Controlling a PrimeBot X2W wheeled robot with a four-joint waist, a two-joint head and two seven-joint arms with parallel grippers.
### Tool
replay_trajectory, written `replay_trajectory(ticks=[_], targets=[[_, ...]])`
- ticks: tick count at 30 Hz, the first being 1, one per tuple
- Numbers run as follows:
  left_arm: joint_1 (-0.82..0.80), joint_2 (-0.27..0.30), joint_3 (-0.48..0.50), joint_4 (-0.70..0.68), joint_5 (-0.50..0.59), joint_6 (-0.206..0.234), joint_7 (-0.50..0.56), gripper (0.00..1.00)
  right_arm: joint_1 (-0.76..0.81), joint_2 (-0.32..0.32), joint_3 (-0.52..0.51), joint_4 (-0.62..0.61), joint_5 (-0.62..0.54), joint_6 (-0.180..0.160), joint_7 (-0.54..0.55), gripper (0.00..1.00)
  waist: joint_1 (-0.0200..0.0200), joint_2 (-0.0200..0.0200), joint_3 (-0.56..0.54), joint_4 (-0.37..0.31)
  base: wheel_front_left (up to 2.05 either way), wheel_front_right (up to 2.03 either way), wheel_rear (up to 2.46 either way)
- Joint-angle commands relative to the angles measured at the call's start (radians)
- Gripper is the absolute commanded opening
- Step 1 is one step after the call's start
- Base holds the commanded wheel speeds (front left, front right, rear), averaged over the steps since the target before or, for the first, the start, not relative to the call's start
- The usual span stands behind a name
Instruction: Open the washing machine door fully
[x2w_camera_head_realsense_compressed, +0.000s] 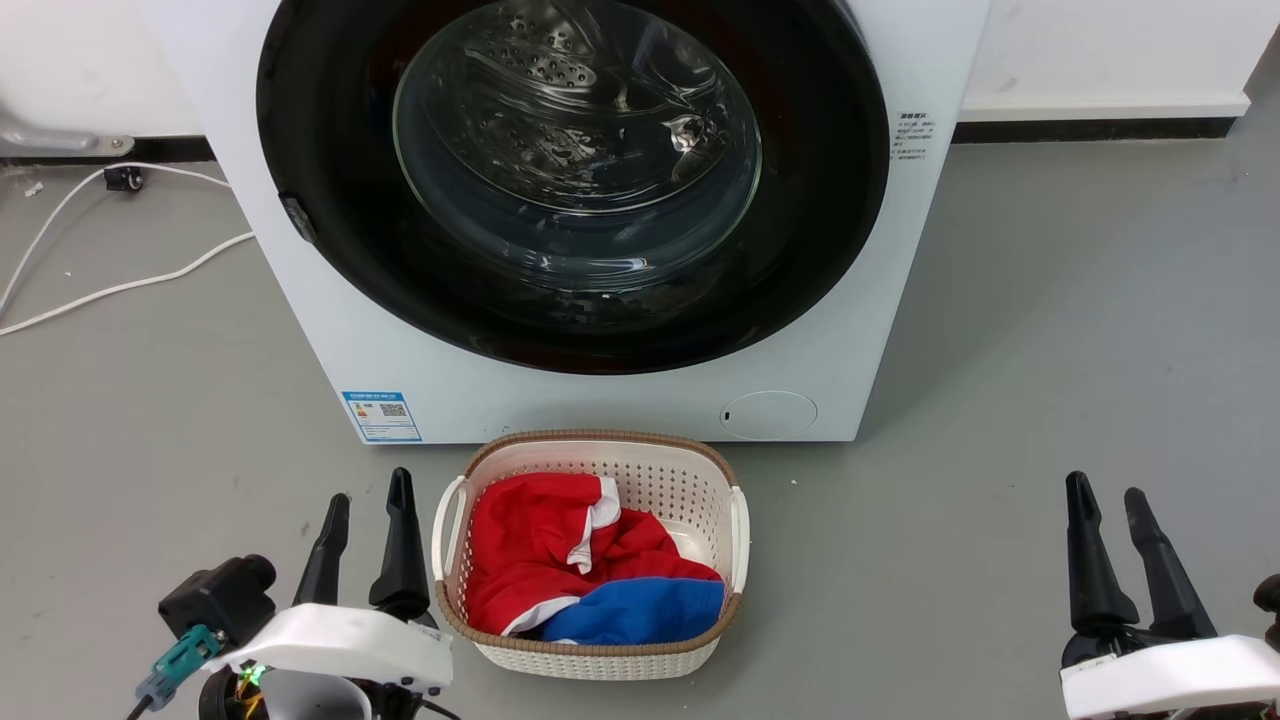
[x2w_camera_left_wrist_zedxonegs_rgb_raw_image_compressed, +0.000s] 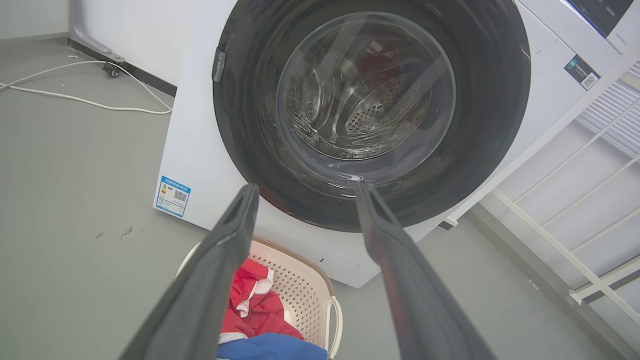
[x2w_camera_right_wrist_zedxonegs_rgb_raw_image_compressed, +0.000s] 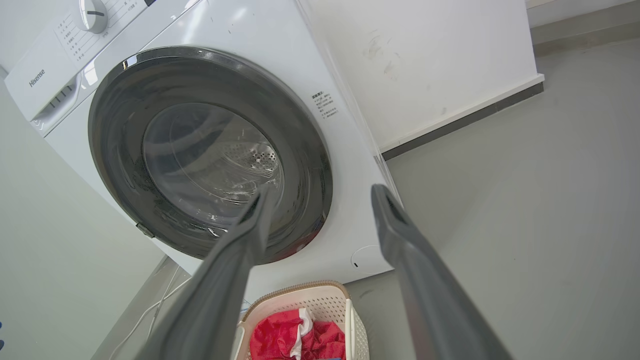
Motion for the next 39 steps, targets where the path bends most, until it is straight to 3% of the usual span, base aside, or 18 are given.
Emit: replay_trajectory(ticks=[1, 39], targets=[[-0.001, 0.009, -0.004, -0.017, 0.026, 0.006, -0.009, 1.0, -0.002, -0.004, 0.0, -0.017, -0.027, 0.002, -0.009, 1.0, 0.0, 0.0, 0.0, 0.0, 0.0, 0.0, 0.0], [0.044, -0.019, -0.024, -0.027, 0.388, -0.008, -0.103, 1.0, 0.073, -0.004, -0.001, -0.103, -0.363, 0.002, -0.104, 1.0, 0.0, 0.0, 0.001, 0.001, 0.0, 0.0, 0.0]])
